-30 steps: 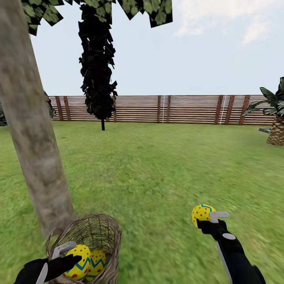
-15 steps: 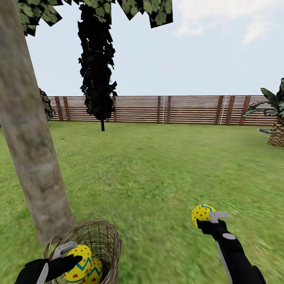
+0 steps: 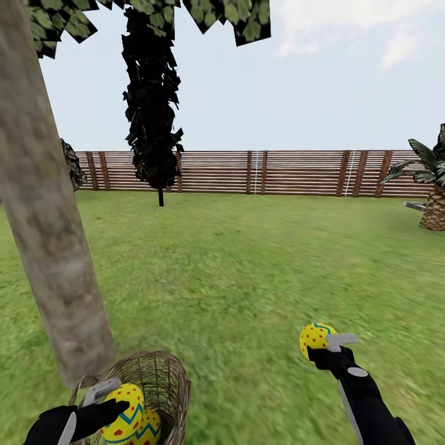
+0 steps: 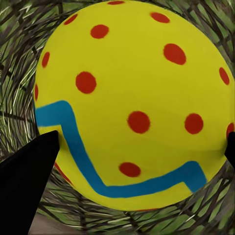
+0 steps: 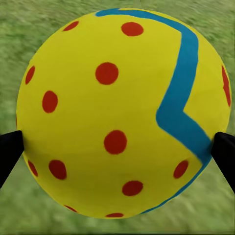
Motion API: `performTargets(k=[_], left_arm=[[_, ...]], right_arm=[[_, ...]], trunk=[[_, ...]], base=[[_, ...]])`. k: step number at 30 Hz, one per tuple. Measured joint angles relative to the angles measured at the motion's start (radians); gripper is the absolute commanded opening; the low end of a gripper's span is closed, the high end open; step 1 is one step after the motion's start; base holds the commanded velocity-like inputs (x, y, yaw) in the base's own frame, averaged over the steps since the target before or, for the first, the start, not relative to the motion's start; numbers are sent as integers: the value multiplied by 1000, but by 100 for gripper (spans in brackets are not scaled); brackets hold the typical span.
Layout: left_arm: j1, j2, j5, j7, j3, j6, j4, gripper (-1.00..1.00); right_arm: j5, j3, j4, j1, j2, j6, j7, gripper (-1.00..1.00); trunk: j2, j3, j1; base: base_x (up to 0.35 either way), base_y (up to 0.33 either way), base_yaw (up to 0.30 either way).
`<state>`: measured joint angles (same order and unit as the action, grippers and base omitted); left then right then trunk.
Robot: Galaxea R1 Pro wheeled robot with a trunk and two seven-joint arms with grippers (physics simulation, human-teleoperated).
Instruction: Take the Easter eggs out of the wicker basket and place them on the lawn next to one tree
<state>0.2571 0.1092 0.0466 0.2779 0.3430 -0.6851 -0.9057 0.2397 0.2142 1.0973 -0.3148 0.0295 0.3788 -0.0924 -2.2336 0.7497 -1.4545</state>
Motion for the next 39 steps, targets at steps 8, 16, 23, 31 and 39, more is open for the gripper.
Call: performTargets(k=[8,16,23,31,39], left_arm=[[0,0,-1,0,0,0,0,-100],[0,-20,-5,-2,-1,0,18,-100],[0,-35,-7,-4,-3,26,27,-100],[0,-34,-4,-2,0,66,45,-100],[0,-35,-5,-2,-2,66,45,-100]], right_arm=[[-1,-9,-2,1,1,1,2,-100],[-1,-9,1,0,2,1,2,-100],[-1,-9,2,1,2,3,1,-100],[0,-9,-2,0,2,3,3,-100],[0,-10,-3,0,1,1,3,-100]], trunk=[[56,-25,31],[112,-51,61],[161,-73,88],[217,-98,119],[273,-128,150]], base=[[0,0,1],[-1,-1,124],[-111,-140,1],[-1,-2,0],[0,0,146]])
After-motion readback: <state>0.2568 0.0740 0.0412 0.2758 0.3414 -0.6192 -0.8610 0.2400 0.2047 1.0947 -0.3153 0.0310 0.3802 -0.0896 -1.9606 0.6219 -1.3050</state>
